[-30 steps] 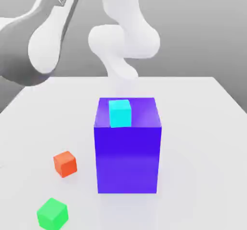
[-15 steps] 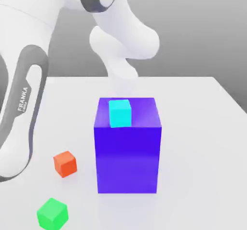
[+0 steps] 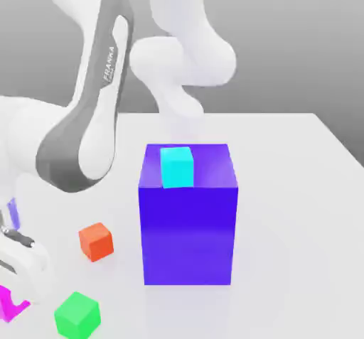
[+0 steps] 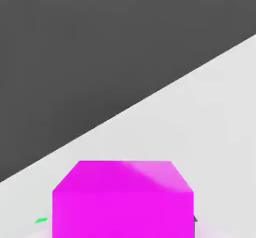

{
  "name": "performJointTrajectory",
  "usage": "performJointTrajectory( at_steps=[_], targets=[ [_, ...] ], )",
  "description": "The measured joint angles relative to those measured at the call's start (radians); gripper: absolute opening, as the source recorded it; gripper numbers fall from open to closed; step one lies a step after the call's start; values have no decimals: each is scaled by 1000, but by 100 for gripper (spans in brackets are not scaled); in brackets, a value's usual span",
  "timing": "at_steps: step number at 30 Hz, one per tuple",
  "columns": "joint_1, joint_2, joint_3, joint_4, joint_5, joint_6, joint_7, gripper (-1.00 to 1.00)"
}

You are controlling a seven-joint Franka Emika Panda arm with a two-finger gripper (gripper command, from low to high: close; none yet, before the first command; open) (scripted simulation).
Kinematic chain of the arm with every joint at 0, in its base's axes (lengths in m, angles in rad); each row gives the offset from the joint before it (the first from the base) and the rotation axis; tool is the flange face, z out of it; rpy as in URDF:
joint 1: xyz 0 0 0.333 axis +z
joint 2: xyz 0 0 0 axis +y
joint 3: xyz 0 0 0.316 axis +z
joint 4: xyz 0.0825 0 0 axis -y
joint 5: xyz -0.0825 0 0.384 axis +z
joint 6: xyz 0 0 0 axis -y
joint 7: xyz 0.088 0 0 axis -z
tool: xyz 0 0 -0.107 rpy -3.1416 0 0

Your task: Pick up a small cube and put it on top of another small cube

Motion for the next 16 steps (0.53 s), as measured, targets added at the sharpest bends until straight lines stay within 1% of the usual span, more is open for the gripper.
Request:
performJointTrajectory(
  at_steps=[3,7,8,14,16],
  targets=[
    [42,-69,8,-95,-20,30,79,-100],
    [29,38,42,-109,31,148,56,-100],
    [25,57,48,-108,39,165,51,100],
    [24,66,51,-108,43,174,48,100],
    [32,28,39,-111,25,139,62,100]
  ],
)
